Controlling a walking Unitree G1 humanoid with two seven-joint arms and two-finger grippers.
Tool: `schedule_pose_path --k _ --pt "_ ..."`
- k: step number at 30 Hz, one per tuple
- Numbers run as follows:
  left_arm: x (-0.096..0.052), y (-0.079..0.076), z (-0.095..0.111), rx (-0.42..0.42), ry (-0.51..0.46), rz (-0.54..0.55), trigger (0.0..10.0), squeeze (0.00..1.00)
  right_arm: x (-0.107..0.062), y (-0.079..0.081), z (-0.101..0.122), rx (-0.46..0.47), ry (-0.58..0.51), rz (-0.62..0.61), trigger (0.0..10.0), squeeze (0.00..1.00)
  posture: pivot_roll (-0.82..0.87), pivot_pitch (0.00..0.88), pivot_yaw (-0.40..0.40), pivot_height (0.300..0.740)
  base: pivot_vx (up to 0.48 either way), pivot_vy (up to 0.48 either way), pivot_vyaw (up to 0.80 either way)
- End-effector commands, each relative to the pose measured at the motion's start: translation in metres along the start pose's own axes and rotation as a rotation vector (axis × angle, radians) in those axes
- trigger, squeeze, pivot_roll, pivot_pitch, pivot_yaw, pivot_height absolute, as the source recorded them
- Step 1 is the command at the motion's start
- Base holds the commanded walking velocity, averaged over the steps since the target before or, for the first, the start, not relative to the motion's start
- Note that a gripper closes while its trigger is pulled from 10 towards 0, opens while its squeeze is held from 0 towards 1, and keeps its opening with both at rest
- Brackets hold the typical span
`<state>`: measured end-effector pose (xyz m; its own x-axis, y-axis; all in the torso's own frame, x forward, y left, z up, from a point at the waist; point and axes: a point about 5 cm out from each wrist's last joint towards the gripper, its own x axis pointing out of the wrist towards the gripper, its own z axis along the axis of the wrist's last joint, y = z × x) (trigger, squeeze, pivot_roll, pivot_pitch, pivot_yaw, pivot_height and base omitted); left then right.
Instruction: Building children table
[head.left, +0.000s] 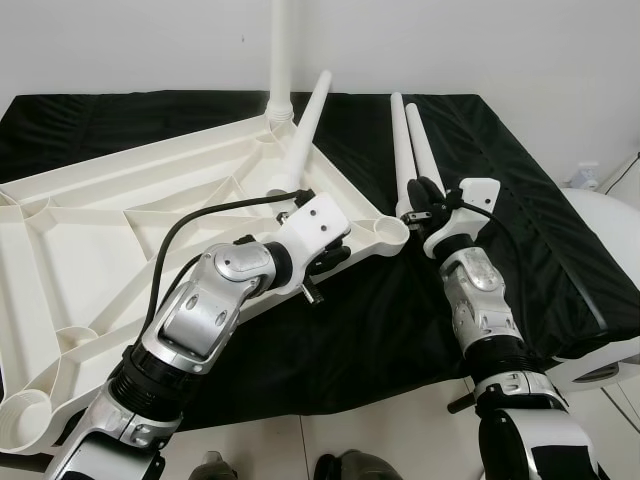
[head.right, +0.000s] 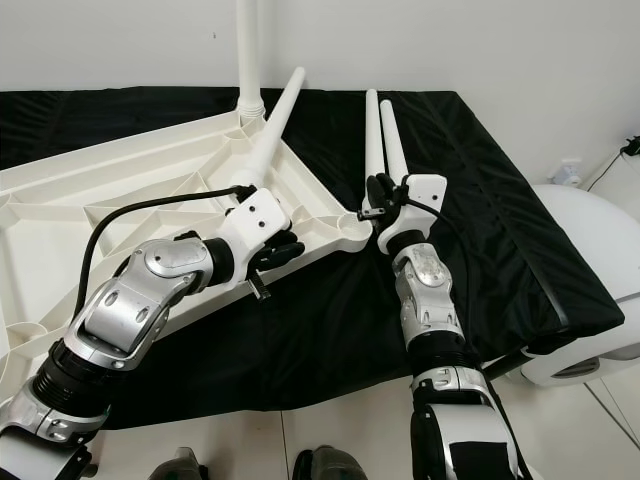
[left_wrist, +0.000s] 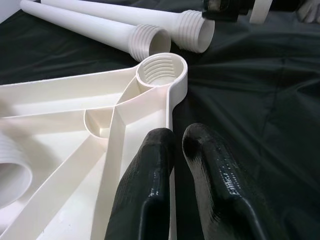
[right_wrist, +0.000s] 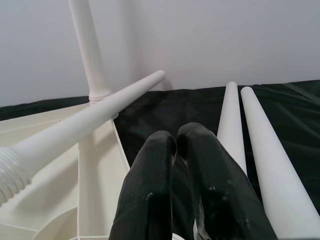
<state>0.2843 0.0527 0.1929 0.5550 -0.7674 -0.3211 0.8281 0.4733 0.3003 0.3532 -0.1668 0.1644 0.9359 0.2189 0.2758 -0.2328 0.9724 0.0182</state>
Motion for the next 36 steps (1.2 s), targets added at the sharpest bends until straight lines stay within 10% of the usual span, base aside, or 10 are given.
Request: schedule_pose_path --k 1,16,17,19,20,31,32,34,35,36 --pt "0.001 0.002 -0.008 -0.011 0.025 0.055 10.0 0.0 -0.004 -0.003 -0.002 0.006 0.013 0.001 10.0 0.0 0.02 0.047 -0.067 0.74 0.0 0.0 0.0" --pt "0.003 0.013 -0.031 -0.024 0.066 0.175 10.0 0.0 -0.017 0.032 -0.013 -0.067 0.106 0.287 10.0 0.0 0.0 0.062 -0.07 0.74 0.0 0.0 0.0" --pt "0.002 0.013 -0.031 -0.033 0.06 0.175 10.0 0.37 -0.018 0.031 -0.012 -0.067 0.104 0.291 10.0 0.96 0.0 0.064 -0.073 0.74 0.0 0.0 0.0" --pt "0.001 0.014 -0.03 -0.039 0.055 0.175 10.0 0.37 -0.018 0.031 -0.012 -0.066 0.103 0.293 10.0 0.96 0.0 0.064 -0.073 0.74 0.0 0.0 0.0" --pt "0.0 0.014 -0.029 -0.051 0.041 0.172 10.0 1.0 -0.019 0.03 -0.01 -0.067 0.098 0.295 10.0 1.0 0.0 0.064 -0.076 0.74 0.0 0.0 0.0" --pt "-0.012 0.024 -0.019 -0.025 -0.046 0.18 10.0 1.0 -0.021 0.016 -0.004 -0.126 0.099 0.254 10.0 1.0 0.0 0.063 -0.089 0.74 0.0 0.0 0.0" --pt "-0.012 0.022 -0.018 -0.009 -0.047 0.166 10.0 1.0 -0.021 0.014 -0.006 -0.134 0.115 0.247 10.0 0.18 0.0 0.063 -0.089 0.74 0.0 0.0 0.0" --pt "-0.012 0.021 -0.017 0.003 -0.047 0.156 10.0 1.0 -0.022 0.013 -0.007 -0.14 0.127 0.242 10.0 0.18 -0.01 0.062 -0.089 0.74 0.0 0.0 0.0" --pt "-0.011 0.018 -0.017 0.007 -0.049 0.143 10.0 0.0 -0.021 0.006 -0.013 -0.134 0.166 0.196 10.0 0.0 -0.01 0.058 -0.088 0.74 0.0 0.0 0.0" --pt "-0.011 0.018 -0.017 0.007 -0.049 0.143 10.0 0.0 -0.021 0.006 -0.013 -0.134 0.166 0.196 10.0 0.0 -0.01 0.058 -0.088 0.74 0.0 0.0 0.0"
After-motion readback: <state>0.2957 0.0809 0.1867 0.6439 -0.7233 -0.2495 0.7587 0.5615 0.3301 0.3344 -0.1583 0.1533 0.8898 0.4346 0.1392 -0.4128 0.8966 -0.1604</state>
